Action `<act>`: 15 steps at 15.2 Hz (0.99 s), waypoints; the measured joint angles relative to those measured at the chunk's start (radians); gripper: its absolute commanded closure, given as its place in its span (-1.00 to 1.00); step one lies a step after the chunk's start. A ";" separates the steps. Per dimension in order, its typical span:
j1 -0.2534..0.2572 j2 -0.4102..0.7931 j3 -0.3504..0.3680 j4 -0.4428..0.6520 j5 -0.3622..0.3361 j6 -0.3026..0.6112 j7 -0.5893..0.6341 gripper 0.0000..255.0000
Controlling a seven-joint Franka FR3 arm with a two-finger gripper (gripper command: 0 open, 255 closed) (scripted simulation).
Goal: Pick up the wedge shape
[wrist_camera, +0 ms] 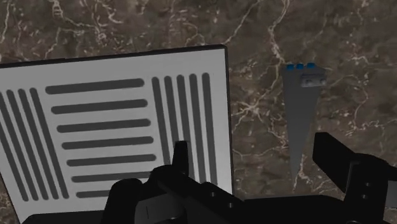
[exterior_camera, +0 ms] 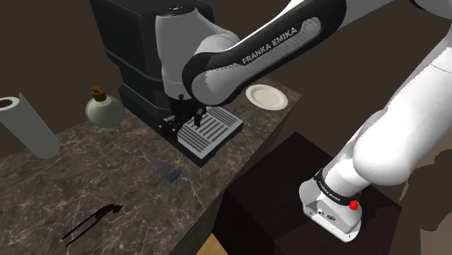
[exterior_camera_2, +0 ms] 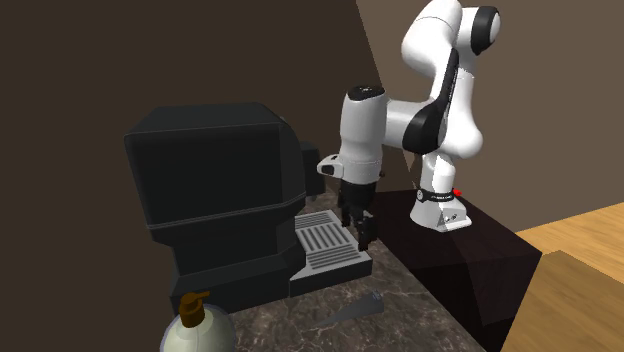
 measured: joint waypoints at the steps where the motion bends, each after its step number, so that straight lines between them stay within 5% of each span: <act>1: 0.007 0.042 0.002 0.030 -0.026 0.003 0.026 -1.00; 9: 0.135 0.375 -0.038 0.262 -0.209 0.040 0.221 -1.00; 15: 0.167 0.458 -0.068 0.288 -0.255 0.088 0.255 -1.00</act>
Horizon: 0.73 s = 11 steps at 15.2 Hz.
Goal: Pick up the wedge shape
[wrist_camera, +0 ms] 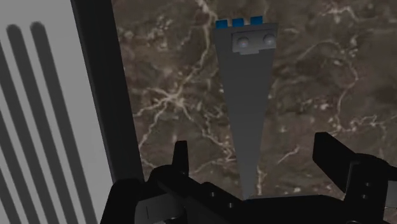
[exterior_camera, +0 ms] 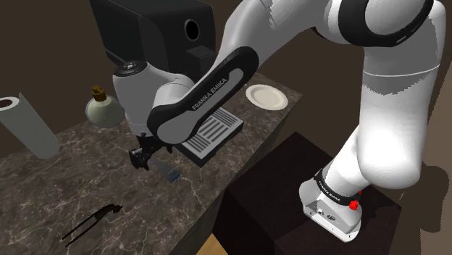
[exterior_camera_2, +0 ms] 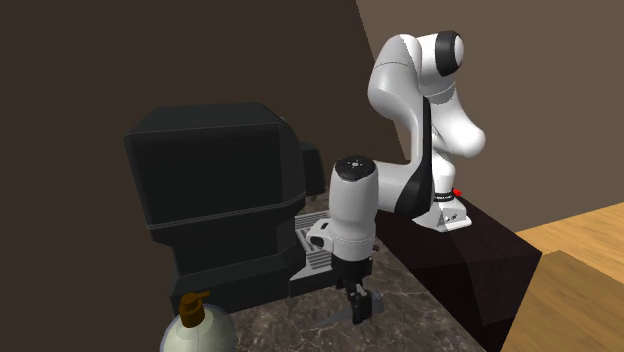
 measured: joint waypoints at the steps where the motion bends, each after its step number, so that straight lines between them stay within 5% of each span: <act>1: 0.005 0.012 -0.005 0.002 -0.007 0.009 0.005 -1.00; 2: 0.008 0.021 -0.009 0.002 -0.013 0.017 0.009 -1.00; 3: 0.010 0.026 -0.011 0.005 -0.015 0.019 0.011 1.00; 11: 0.012 0.032 -0.014 0.009 -0.018 0.022 0.013 1.00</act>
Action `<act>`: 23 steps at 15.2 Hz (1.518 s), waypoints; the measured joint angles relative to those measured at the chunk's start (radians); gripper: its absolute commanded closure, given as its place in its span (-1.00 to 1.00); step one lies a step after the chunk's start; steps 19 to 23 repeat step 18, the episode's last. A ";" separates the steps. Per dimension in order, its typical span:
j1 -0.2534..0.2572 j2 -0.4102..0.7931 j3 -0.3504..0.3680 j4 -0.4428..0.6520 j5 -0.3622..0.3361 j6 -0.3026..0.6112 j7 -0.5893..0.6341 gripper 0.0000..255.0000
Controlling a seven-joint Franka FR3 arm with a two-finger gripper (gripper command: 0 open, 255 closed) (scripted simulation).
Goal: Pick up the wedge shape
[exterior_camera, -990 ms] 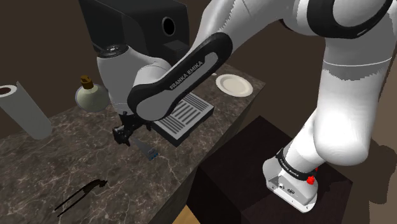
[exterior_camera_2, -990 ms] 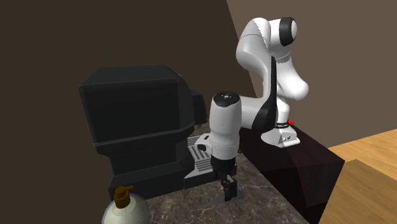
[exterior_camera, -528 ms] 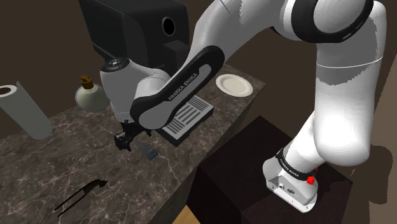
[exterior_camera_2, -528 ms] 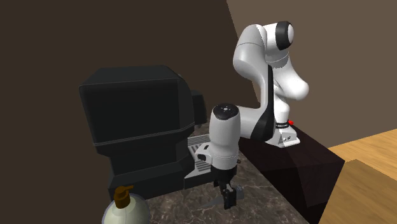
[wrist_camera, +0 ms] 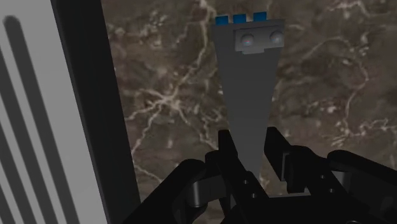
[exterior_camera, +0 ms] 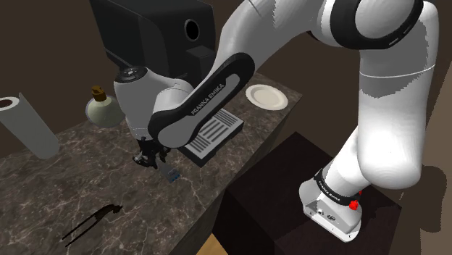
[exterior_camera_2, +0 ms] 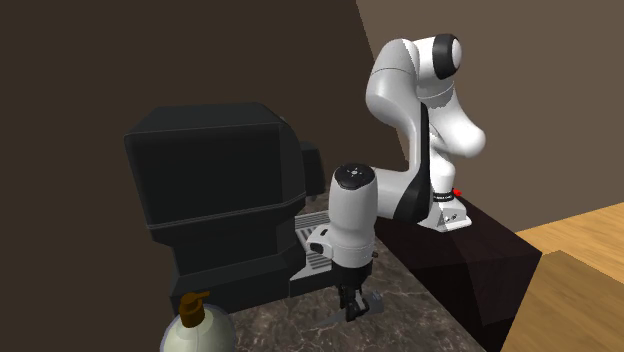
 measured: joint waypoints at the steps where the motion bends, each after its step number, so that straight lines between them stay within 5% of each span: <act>1: 0.000 0.000 0.000 0.000 0.000 0.000 0.000 1.00; 23: -0.046 -0.142 0.060 0.006 0.091 -0.136 -0.059 1.00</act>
